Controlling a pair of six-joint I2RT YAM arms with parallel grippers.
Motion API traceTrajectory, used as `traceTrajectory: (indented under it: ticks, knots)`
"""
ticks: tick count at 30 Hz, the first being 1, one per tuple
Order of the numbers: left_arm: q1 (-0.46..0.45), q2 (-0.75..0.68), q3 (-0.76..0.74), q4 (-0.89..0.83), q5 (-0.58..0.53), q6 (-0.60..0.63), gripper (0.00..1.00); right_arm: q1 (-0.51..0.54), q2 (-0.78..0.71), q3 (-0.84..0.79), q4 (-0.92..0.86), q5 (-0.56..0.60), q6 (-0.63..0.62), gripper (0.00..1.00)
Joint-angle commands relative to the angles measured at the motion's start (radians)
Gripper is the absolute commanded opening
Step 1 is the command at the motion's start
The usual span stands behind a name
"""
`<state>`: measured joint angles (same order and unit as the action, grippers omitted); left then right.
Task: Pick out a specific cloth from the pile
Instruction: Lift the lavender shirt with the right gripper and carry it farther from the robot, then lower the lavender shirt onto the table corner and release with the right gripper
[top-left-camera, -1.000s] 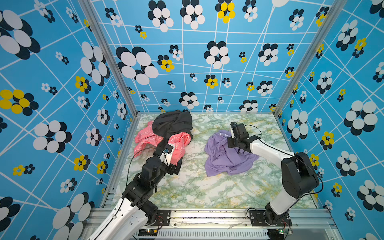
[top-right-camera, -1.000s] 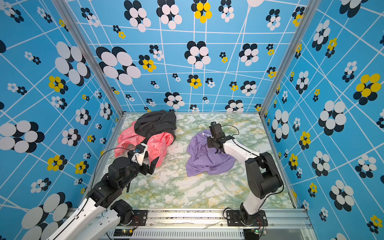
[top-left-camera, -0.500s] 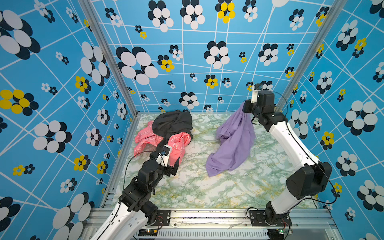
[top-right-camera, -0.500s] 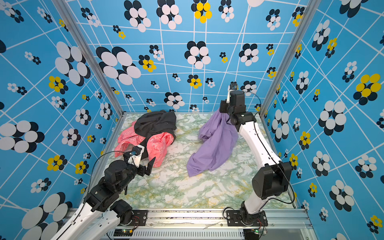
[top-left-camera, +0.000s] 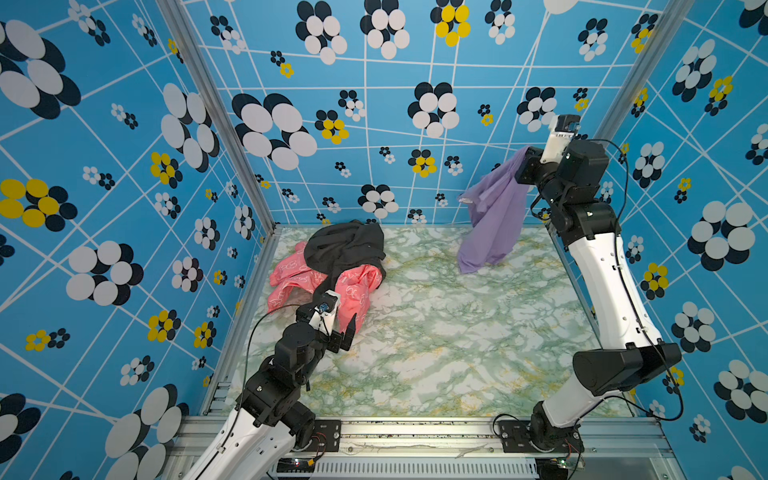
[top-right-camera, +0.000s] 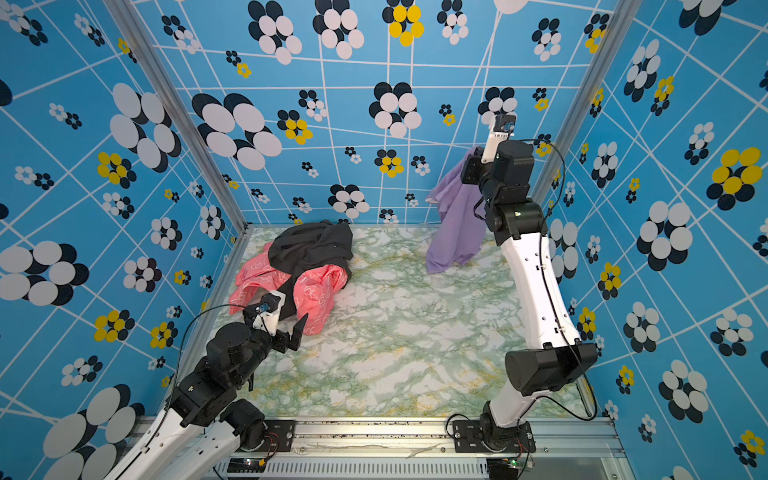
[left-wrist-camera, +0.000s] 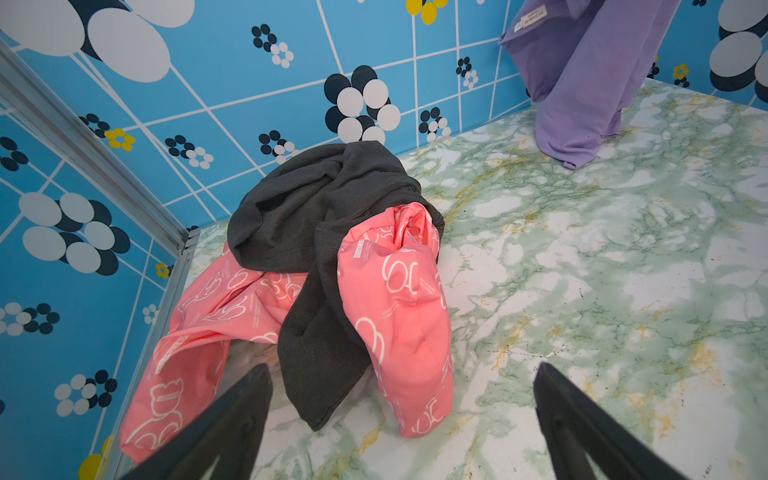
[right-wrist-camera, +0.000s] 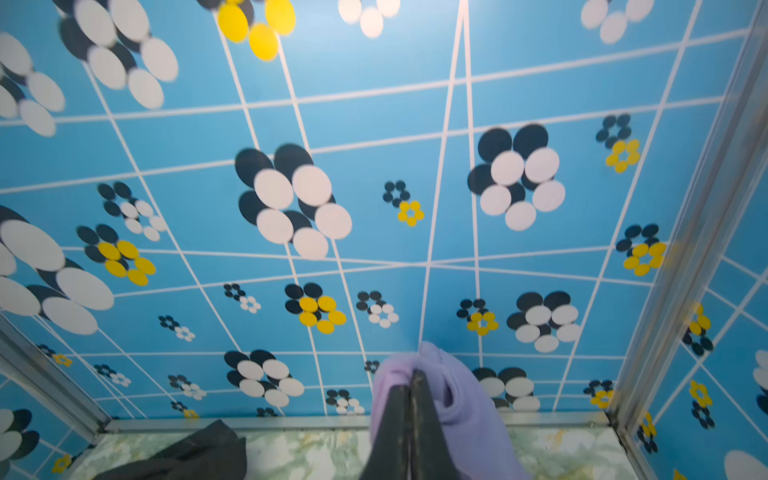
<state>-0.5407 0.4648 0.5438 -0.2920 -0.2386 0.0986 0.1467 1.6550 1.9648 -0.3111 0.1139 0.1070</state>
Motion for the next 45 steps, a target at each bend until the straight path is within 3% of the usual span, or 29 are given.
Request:
traceTrajectory:
  ticks: [1,6,19,22,27,30,35,40,45]
  knots:
    - [0.008,-0.013,-0.019,-0.001,-0.019,0.017,0.99,-0.016,-0.045,-0.169,-0.003,0.028,-0.008,0.0]
    - [0.009,-0.018,-0.023,0.004,-0.022,0.018,0.99,-0.075,-0.091,-0.422,-0.001,0.034,0.044,0.0]
    - [0.008,-0.026,-0.028,0.01,-0.022,0.013,0.99,-0.153,-0.13,-0.752,-0.021,0.14,0.12,0.01]
    - [0.008,-0.028,-0.03,0.008,-0.022,0.015,0.99,-0.181,-0.142,-0.822,-0.026,0.146,0.17,0.09]
    - [0.008,-0.032,-0.029,0.007,-0.027,0.016,0.99,-0.208,-0.187,-0.927,0.016,0.057,0.256,0.39]
    - [0.008,-0.034,-0.029,0.008,-0.029,0.019,0.99,-0.208,-0.213,-0.94,0.056,-0.018,0.292,0.52]
    - [0.01,-0.04,-0.029,0.007,-0.031,0.019,0.99,-0.194,-0.194,-0.845,0.025,-0.098,0.331,0.63]
    - [0.01,-0.048,-0.03,0.005,-0.035,0.019,0.99,-0.119,-0.123,-0.724,-0.049,-0.042,0.21,0.71]
    - [0.01,-0.049,-0.031,0.005,-0.033,0.018,0.99,-0.102,0.003,-0.62,-0.146,-0.049,0.119,0.73]
